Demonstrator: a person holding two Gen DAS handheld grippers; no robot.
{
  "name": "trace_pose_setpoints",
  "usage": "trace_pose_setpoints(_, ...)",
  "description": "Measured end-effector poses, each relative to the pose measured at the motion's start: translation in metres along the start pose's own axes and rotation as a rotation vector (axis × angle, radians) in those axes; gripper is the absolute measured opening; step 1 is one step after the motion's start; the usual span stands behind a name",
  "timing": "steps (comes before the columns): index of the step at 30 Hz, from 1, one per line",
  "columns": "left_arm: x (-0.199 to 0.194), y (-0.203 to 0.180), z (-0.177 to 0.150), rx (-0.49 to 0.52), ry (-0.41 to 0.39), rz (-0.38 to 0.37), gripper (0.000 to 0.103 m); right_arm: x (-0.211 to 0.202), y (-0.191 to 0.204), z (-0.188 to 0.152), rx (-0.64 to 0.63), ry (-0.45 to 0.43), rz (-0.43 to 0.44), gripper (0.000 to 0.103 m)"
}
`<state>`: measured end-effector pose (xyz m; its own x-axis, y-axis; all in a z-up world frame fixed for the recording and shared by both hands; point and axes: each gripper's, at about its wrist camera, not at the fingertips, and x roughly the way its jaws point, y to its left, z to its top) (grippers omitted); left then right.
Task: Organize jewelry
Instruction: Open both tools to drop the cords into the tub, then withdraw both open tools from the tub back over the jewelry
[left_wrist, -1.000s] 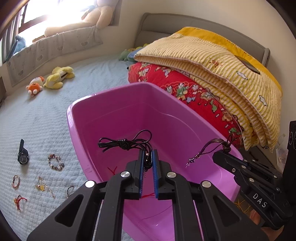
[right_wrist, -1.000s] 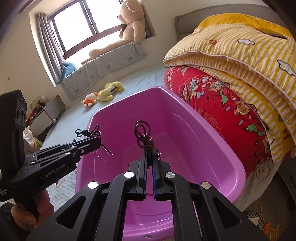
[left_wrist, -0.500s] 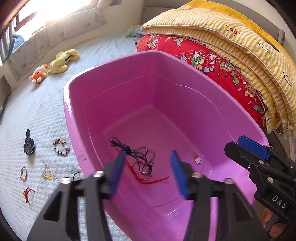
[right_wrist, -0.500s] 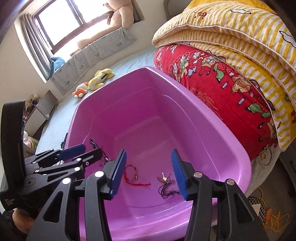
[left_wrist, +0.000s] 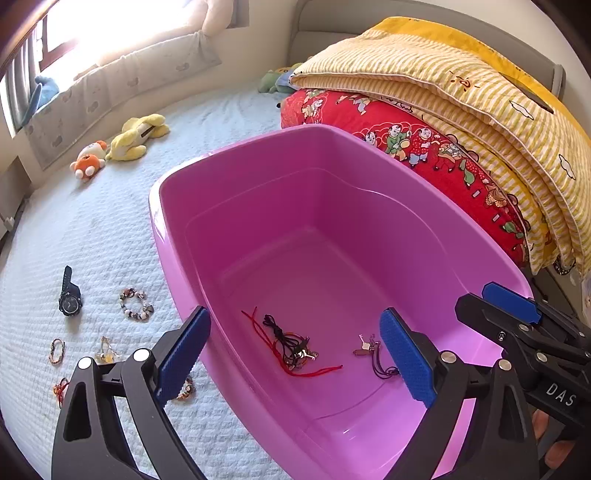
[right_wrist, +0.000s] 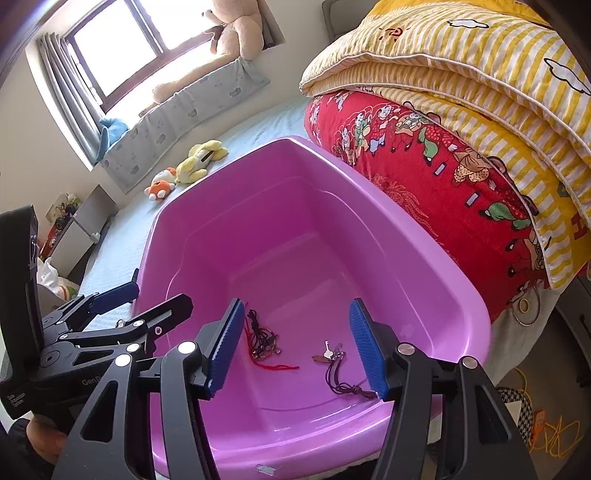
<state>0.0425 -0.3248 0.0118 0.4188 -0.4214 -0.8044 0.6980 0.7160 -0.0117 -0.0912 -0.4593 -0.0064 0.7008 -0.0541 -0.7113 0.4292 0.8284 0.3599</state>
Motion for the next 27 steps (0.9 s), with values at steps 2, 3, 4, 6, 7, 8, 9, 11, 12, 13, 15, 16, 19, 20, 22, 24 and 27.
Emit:
trace_pose_setpoints(2, -0.002, 0.002, -0.001, -0.009, -0.003, -0.002, 0.091, -0.001, 0.001, -0.001, 0.001, -0.001, 0.006, 0.058)
trace_pose_setpoints(3, -0.003, 0.004, -0.002, -0.014, -0.005, -0.002, 0.091, -0.001, 0.001, -0.002, 0.000, -0.001, 0.012, 0.058)
trace_pose_setpoints(4, -0.004, 0.006, -0.003, -0.021, -0.007, -0.002, 0.091, -0.001, 0.003, -0.002, -0.001, -0.001, 0.018, 0.059)
trace_pose_setpoints(6, -0.007, 0.009, -0.006, -0.030, -0.013, 0.009, 0.091, -0.002, 0.006, -0.004, -0.010, 0.002, 0.027, 0.059)
trace_pose_setpoints(7, -0.009, 0.011, -0.008, -0.034, -0.017, 0.015, 0.091, -0.001, 0.008, -0.004, -0.016, 0.003, 0.031, 0.060)
trace_pose_setpoints(8, -0.011, 0.012, -0.009, -0.037, -0.021, 0.018, 0.091, -0.001, 0.010, -0.005, -0.021, 0.005, 0.035, 0.062)
trace_pose_setpoints(9, -0.014, 0.014, -0.011, -0.040, -0.027, 0.023, 0.091, -0.002, 0.013, -0.006, -0.027, 0.007, 0.038, 0.063)
trace_pose_setpoints(11, -0.020, 0.017, -0.014, -0.042, -0.040, 0.037, 0.091, -0.002, 0.018, -0.007, -0.038, 0.010, 0.050, 0.063)
trace_pose_setpoints(12, -0.023, 0.019, -0.016, -0.042, -0.048, 0.043, 0.091, -0.003, 0.022, -0.008, -0.047, 0.010, 0.056, 0.063)
trace_pose_setpoints(13, -0.027, 0.022, -0.019, -0.044, -0.055, 0.050, 0.092, -0.004, 0.026, -0.009, -0.057, 0.009, 0.061, 0.063)
trace_pose_setpoints(15, -0.034, 0.028, -0.024, -0.053, -0.070, 0.064, 0.093, -0.006, 0.035, -0.011, -0.081, 0.010, 0.073, 0.063)
trace_pose_setpoints(16, -0.038, 0.031, -0.027, -0.058, -0.076, 0.070, 0.094, -0.006, 0.040, -0.012, -0.093, 0.011, 0.080, 0.064)
trace_pose_setpoints(19, -0.048, 0.047, -0.042, -0.082, -0.092, 0.094, 0.096, -0.007, 0.056, -0.014, -0.123, 0.019, 0.101, 0.069)
trace_pose_setpoints(20, -0.051, 0.054, -0.048, -0.093, -0.094, 0.108, 0.096, -0.007, 0.061, -0.016, -0.130, 0.020, 0.111, 0.070)
trace_pose_setpoints(22, -0.055, 0.066, -0.060, -0.105, -0.095, 0.142, 0.096, -0.006, 0.071, -0.018, -0.145, 0.024, 0.125, 0.070)
trace_pose_setpoints(24, -0.059, 0.079, -0.072, -0.120, -0.088, 0.168, 0.096, -0.006, 0.083, -0.022, -0.163, 0.028, 0.142, 0.070)
trace_pose_setpoints(27, -0.064, 0.101, -0.094, -0.159, -0.076, 0.198, 0.097, -0.005, 0.101, -0.028, -0.191, 0.028, 0.181, 0.072)
